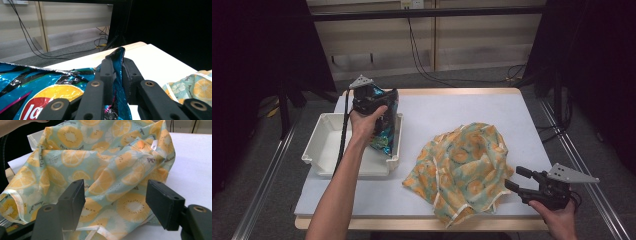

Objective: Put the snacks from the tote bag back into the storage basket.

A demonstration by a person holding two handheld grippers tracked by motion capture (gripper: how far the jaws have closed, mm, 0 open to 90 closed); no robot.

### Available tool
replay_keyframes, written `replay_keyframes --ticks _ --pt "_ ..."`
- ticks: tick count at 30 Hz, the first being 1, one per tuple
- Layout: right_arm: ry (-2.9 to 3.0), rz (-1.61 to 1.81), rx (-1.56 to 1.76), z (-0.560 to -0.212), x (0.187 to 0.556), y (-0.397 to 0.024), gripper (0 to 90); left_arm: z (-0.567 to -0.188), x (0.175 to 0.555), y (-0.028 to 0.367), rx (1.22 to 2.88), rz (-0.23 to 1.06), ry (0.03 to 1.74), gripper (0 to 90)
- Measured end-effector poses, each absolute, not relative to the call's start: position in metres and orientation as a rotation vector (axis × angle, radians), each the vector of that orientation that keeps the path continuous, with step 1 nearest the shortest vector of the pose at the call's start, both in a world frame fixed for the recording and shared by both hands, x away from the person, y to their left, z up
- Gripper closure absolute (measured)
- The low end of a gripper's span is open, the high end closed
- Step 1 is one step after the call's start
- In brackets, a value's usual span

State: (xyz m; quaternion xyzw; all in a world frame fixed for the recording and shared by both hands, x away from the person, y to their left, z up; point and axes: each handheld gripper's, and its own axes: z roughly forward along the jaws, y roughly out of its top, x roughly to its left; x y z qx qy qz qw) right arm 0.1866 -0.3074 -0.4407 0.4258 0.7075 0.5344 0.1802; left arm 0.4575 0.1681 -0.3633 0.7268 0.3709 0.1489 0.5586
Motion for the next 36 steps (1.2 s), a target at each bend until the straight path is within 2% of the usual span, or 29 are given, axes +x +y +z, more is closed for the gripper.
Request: replay_keyframes --ticks 12,26,31,36 --pt "2.003 1.504 1.203 -0.441 0.187 -0.309 31.4 -0.365 0.456 0.169 1.767 0.364 0.881 61.7" --pt "2.006 1.504 1.204 -0.442 0.188 -0.309 31.4 -0.367 0.453 0.178 1.757 0.346 0.873 57.4" --pt "2.008 1.503 1.207 -0.442 0.187 -0.308 31.4 -0.364 0.445 0.185 1.775 0.306 0.830 59.2" --pt "2.009 1.496 1.205 -0.442 0.187 -0.308 31.4 -0.363 0.429 0.198 1.780 0.294 0.780 76.1"
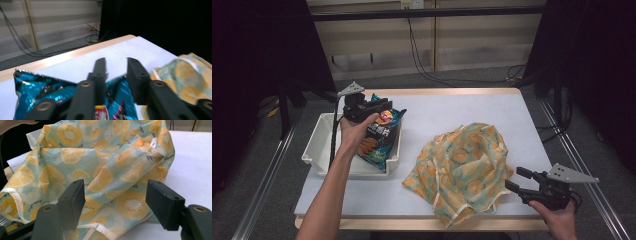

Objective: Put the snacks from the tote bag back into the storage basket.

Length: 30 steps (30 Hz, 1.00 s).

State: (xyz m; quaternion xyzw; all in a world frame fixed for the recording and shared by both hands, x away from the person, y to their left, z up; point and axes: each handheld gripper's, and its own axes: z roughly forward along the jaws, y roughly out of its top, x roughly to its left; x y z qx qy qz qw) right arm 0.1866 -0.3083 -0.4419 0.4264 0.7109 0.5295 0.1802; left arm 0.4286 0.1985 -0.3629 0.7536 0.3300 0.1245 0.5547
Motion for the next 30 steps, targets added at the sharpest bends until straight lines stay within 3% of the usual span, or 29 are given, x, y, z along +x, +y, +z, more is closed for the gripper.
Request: replay_keyframes --ticks 4,16,30 --pt "2.014 1.494 1.199 -0.441 0.185 -0.307 31.4 -0.365 0.414 0.213 1.790 0.295 0.761 90.0" --pt "2.007 1.494 1.206 -0.441 0.185 -0.304 31.4 -0.381 0.374 0.248 1.865 0.370 0.730 90.0" --pt "2.005 1.492 1.205 -0.441 0.184 -0.305 31.4 -0.422 0.341 0.259 1.960 0.271 0.739 90.0"
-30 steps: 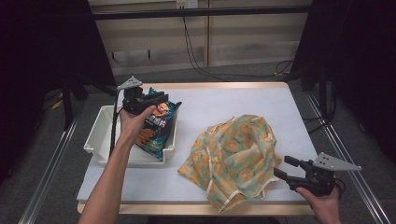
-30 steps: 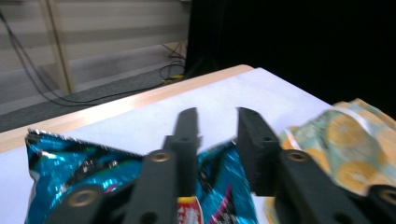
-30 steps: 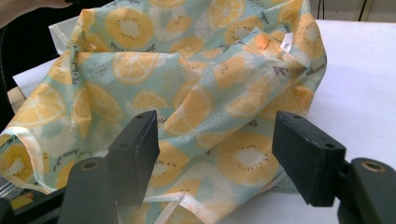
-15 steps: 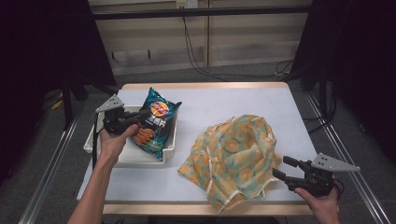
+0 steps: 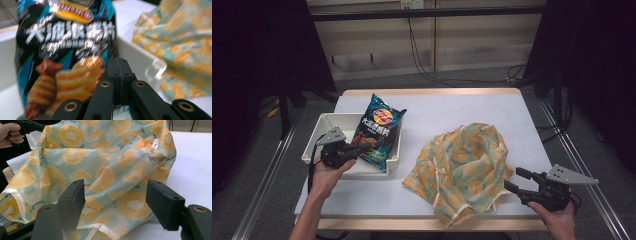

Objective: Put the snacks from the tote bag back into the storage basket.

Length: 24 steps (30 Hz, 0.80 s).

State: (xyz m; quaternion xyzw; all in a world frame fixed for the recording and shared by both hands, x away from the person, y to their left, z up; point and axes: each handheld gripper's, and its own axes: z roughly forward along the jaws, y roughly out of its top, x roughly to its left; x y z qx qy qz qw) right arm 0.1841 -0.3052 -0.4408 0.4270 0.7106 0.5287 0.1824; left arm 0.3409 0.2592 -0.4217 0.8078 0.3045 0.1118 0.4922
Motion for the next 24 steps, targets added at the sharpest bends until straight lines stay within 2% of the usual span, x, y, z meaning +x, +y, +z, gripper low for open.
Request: replay_keyframes --ticks 5,11,24 --pt "2.007 1.490 1.209 -0.442 0.184 -0.305 31.3 -0.440 0.337 0.263 2.023 0.218 0.743 90.0" --pt "2.012 1.490 1.206 -0.442 0.186 -0.303 31.3 -0.456 0.342 0.262 2.090 0.214 0.772 90.0" --pt "2.018 1.487 1.201 -0.442 0.187 -0.303 31.3 -0.467 0.354 0.244 2.164 0.189 0.771 90.0"
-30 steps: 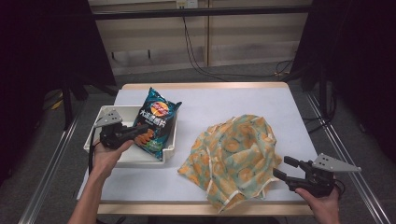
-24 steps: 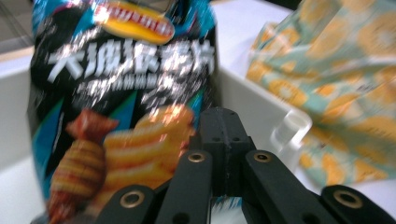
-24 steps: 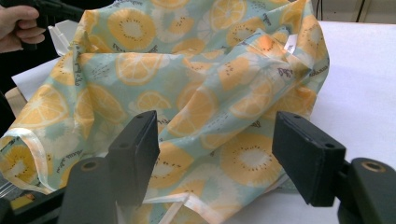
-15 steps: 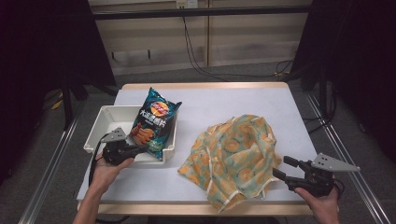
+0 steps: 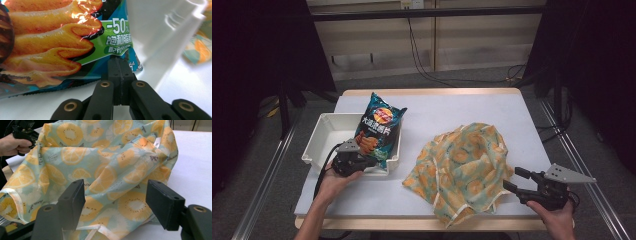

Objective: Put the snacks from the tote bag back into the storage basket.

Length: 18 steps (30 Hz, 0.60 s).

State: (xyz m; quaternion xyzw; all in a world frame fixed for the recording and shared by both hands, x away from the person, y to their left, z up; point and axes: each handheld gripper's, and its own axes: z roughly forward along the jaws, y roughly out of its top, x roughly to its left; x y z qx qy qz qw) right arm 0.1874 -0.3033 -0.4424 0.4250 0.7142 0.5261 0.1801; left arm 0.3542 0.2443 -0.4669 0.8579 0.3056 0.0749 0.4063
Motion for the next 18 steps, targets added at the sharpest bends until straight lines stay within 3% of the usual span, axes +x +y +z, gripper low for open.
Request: replay_keyframes --ticks 18 --pt "2.015 1.488 1.202 -0.442 0.187 -0.305 31.3 -0.459 0.388 0.226 2.249 0.227 0.790 90.0"
